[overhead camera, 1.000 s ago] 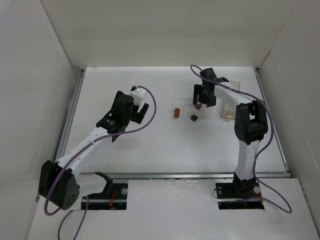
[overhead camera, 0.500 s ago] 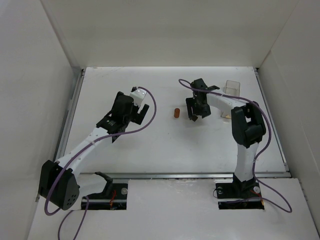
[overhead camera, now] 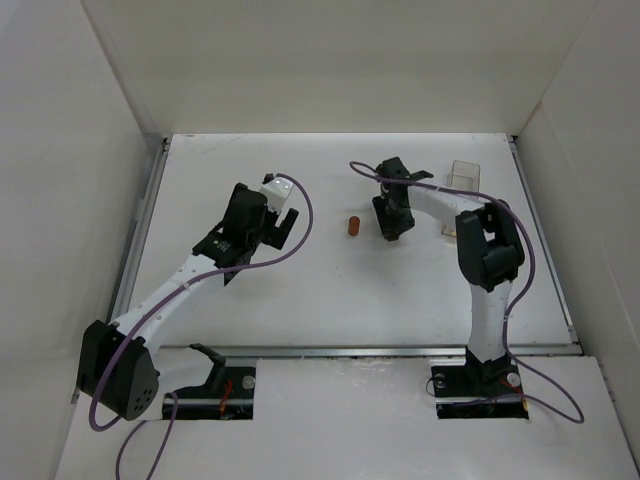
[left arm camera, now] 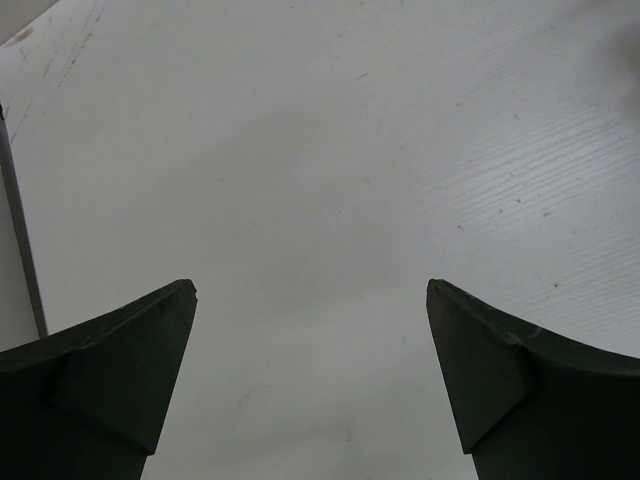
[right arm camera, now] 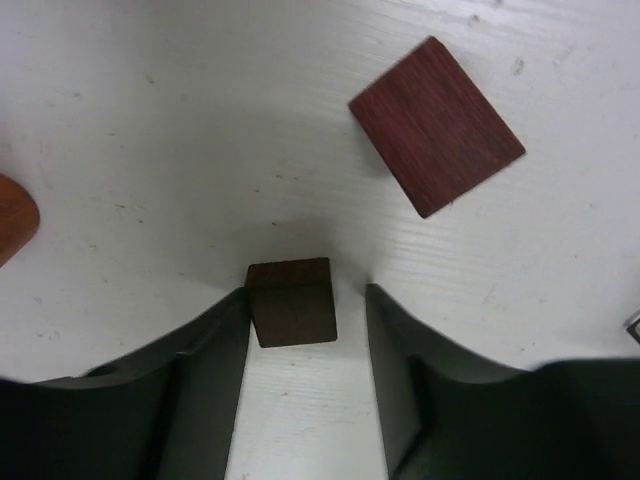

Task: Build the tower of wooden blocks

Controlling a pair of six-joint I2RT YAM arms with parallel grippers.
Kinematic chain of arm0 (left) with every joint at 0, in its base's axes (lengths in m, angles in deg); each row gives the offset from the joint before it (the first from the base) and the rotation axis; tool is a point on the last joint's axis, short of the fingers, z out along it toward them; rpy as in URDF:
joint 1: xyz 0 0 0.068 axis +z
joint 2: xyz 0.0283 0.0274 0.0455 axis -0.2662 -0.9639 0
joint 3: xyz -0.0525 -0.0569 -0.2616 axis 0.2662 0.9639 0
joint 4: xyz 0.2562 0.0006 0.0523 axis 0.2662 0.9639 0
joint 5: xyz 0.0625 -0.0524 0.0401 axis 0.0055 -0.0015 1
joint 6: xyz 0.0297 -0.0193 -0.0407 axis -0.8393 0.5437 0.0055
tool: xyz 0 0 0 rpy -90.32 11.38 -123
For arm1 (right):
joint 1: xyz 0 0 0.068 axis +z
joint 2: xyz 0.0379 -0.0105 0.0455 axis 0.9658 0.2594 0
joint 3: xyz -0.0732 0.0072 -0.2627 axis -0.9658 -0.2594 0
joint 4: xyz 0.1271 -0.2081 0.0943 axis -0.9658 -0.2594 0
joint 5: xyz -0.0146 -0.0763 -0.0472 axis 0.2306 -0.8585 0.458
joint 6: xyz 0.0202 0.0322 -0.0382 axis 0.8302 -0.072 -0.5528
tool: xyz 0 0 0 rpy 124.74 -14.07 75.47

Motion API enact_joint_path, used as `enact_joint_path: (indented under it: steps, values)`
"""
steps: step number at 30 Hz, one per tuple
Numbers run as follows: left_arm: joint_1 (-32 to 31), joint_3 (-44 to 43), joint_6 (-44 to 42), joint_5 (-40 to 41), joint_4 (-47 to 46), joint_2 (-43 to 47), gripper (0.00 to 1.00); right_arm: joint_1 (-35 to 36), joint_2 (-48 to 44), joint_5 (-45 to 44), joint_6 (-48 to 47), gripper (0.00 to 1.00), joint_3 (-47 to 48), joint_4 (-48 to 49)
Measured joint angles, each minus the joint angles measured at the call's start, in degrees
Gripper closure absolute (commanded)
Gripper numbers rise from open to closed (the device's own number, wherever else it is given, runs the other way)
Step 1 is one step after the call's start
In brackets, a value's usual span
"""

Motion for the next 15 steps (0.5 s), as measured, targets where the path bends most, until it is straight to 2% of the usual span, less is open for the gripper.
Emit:
enact_joint_path:
  steps: [2, 3, 6, 10, 15]
  values:
    - [0.00, 0.00, -0.17, 0.00, 0.00, 0.00, 0.00, 0.15, 0.37, 0.22, -0.59, 0.63, 0.55, 0.11]
    - [0.00, 0.00, -0.22, 0.00, 0.00, 0.02, 0.00, 0.33, 0.44, 0.20, -0.85, 0.78, 0.55, 0.33]
    - [0.00, 0.00, -0.24, 0.00, 0.00, 0.02, 0.00, 0.39, 0.37, 0.31, -1.01, 1.00, 0.59, 0.68]
    - [0.00, 0.00, -0.26, -0.02, 0.00, 0.02, 0.00, 0.39, 0.24, -0.33, 0.50, 1.00, 0.61, 0.72]
    - [0.00, 0.00, -0.37, -0.02, 0.00, 0.00, 0.00, 0.59, -2.36, -1.14, 8.15, 1.00, 4.26, -1.95]
